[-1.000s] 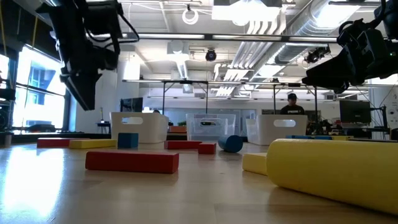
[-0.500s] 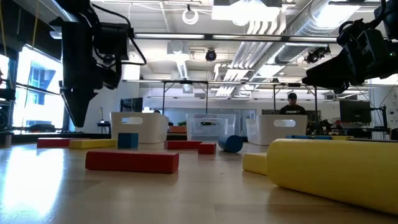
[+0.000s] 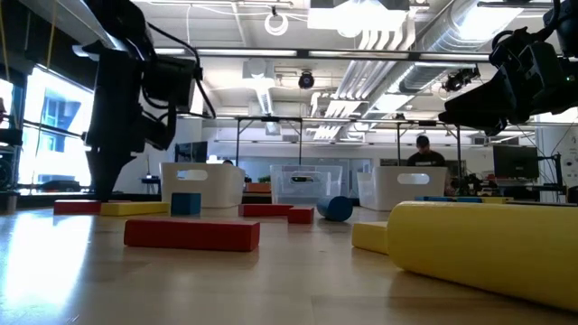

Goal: Sort & place blocks by color
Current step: Put the red block into the left white bin

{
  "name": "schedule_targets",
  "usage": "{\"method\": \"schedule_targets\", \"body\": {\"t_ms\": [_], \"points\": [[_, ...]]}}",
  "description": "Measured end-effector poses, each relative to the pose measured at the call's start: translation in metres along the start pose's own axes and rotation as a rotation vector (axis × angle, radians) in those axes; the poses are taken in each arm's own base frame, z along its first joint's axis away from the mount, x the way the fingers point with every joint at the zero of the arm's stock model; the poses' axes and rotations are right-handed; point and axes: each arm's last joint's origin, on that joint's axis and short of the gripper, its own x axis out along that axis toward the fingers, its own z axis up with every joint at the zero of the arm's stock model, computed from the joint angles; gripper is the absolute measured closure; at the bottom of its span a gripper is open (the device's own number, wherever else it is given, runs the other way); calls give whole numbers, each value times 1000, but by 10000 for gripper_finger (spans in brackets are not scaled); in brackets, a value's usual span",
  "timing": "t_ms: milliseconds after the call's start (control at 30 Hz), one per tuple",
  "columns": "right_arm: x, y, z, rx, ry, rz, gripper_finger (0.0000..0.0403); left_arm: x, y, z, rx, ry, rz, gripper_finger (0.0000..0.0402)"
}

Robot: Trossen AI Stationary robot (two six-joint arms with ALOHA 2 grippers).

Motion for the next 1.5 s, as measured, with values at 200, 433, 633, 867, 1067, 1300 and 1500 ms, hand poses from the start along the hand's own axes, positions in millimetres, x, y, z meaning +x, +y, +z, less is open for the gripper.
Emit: {"method": "schedule_targets", "body": {"t_ms": [200, 433, 633, 867, 1067, 1300, 1500], "points": [[0, 0, 0, 0, 0, 0, 210, 10, 1, 3, -8, 49, 25, 188], [0, 0, 0, 0, 0, 0, 210, 15, 2, 7, -22, 76, 26, 193], [0, 0, 0, 0, 0, 0, 210, 15, 2, 7, -23, 76, 13, 246], [0, 0, 0, 0, 0, 0, 210, 15, 2, 6, 11, 85, 6, 310], [0, 0, 0, 0, 0, 0, 210, 12, 2, 6, 26, 67, -6, 308], [0, 0, 0, 0, 1, 0, 210, -8, 2, 9, 14, -19, -65, 304], [0, 0, 0, 0, 1, 0, 210, -33, 3, 14, 21, -130, -99, 302]]}}
